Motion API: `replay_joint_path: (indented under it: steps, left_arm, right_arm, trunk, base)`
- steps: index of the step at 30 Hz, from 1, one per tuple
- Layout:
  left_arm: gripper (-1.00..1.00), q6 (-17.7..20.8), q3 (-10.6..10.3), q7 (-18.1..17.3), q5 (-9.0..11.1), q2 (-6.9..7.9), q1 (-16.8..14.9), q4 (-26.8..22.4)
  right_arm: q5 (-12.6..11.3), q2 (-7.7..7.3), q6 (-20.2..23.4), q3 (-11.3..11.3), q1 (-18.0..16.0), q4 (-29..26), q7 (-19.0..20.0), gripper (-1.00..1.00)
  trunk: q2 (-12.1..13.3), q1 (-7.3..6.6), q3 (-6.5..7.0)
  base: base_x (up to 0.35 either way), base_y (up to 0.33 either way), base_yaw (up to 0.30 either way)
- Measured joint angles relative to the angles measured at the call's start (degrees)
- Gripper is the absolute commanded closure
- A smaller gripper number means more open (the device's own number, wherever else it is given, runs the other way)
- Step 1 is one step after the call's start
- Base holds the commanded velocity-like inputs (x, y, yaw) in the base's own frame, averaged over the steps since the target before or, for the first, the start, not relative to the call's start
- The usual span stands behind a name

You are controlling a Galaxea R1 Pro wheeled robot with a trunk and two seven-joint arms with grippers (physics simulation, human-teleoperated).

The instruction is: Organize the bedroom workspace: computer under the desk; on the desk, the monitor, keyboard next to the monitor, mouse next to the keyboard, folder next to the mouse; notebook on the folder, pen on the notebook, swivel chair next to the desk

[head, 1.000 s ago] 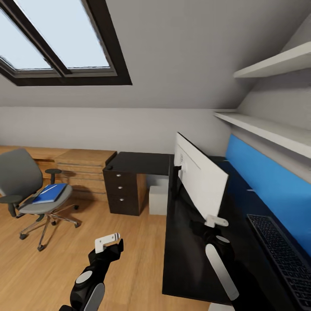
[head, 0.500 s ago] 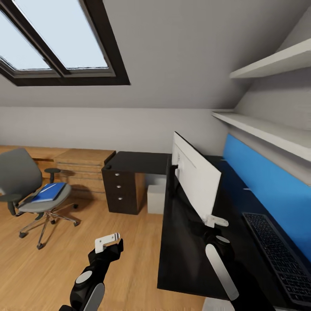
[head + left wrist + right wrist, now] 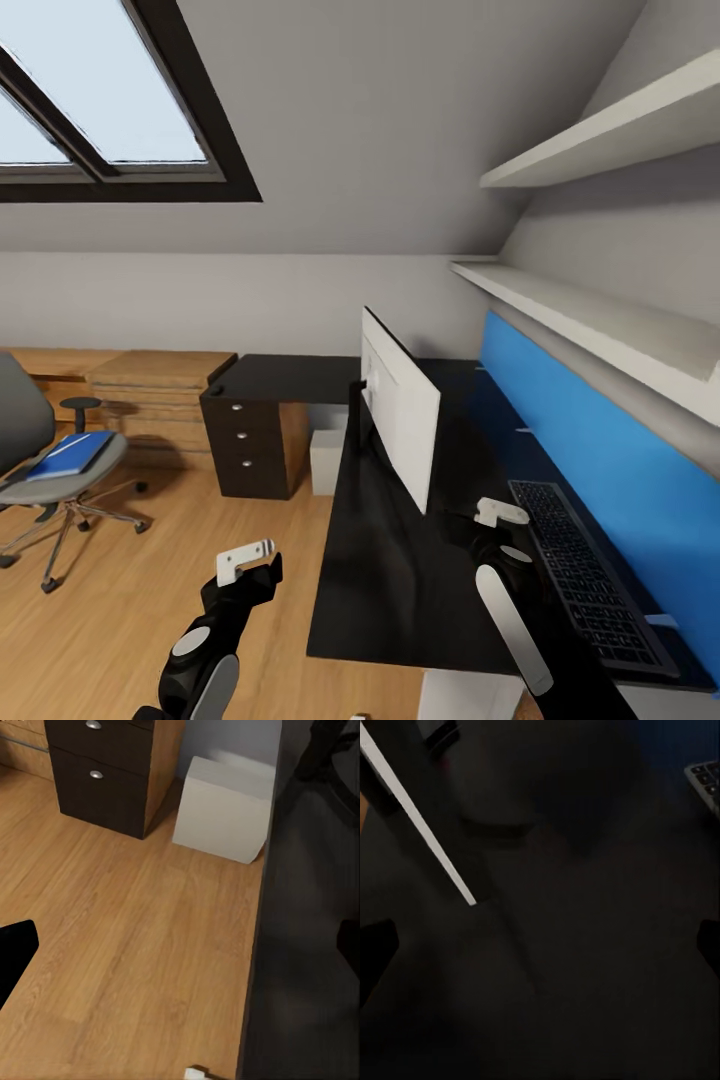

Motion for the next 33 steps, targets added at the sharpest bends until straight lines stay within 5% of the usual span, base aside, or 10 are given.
replay_joint_path:
  steps: [24,26,33]
  left_arm:
    - [-1.0,0.0,0.0,0.0,0.1,-0.04,0.0,-0.3]
    - [-1.0,0.0,-0.1,0.0,0.1,-0.05,0.1,-0.6]
    - [-1.0,0.1,-0.4,0.0,0.0,-0.05,0.2,-0.6]
  right_arm:
    - [0.2,-0.43,-0.3,-0.3,0.0,3.7,0.1,-1.0]
    - [0.4,-2.84,-0.6,-1.0,-0.4,10.3,0.2,-1.0]
    - [0.4,-5.79,-4.4,-1.7,-2.7,17.9,0.4,-1.0]
  trunk:
    - [0.0,0.0,0.84]
    - [0.0,0.0,0.84]
    - [0.0,0.0,0.85]
  base:
    - [0.0,-0.003,-0.098]
    - [0.0,0.0,0.0]
    - [0.0,-0.023,0.0]
